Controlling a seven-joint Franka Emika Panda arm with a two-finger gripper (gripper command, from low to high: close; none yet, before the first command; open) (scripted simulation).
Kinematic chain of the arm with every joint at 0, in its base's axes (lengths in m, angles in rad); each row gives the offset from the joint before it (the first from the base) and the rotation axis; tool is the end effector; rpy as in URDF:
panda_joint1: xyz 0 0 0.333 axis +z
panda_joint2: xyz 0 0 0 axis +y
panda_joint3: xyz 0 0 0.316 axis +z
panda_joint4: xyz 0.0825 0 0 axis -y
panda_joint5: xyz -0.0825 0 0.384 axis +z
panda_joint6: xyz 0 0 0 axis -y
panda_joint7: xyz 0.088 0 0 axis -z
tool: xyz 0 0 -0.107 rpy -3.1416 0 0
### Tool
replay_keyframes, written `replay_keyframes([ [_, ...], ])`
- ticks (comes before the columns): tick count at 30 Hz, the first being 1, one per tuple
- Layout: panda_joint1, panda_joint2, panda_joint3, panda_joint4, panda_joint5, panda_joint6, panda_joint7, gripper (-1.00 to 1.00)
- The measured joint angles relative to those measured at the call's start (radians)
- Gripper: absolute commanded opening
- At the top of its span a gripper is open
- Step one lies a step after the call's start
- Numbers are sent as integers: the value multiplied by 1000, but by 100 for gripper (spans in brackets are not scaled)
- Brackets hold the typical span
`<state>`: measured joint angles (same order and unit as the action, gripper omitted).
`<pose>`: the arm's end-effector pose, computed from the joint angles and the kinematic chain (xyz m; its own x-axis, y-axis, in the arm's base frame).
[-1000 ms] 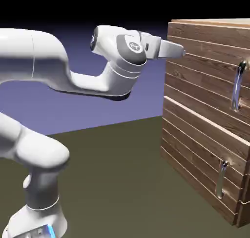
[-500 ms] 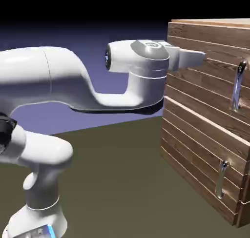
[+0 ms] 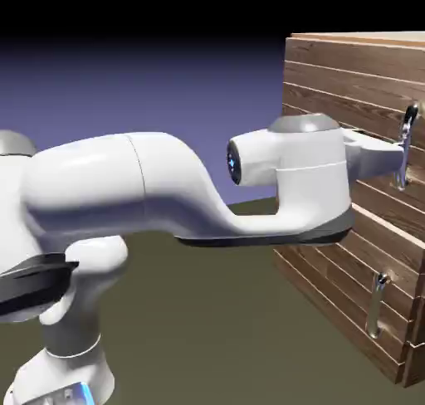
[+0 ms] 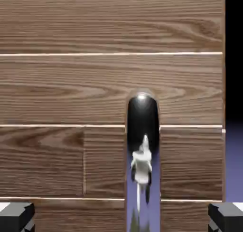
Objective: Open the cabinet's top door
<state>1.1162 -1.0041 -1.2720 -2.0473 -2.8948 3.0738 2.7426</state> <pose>0.4532 -0.2042 0.5289 0.0271 -0.7065 0.7072 0.0271 -0.7067 -0.7070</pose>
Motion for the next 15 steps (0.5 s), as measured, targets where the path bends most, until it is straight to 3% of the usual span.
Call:
replay_keyframes([
  [5, 145, 26, -80, 115, -1, -8, -4, 0],
  [6, 178, 32, -98, 142, -1, -10, -5, -100],
  [15, -75, 107, 54, -72, -3, -128, 120, -100],
])
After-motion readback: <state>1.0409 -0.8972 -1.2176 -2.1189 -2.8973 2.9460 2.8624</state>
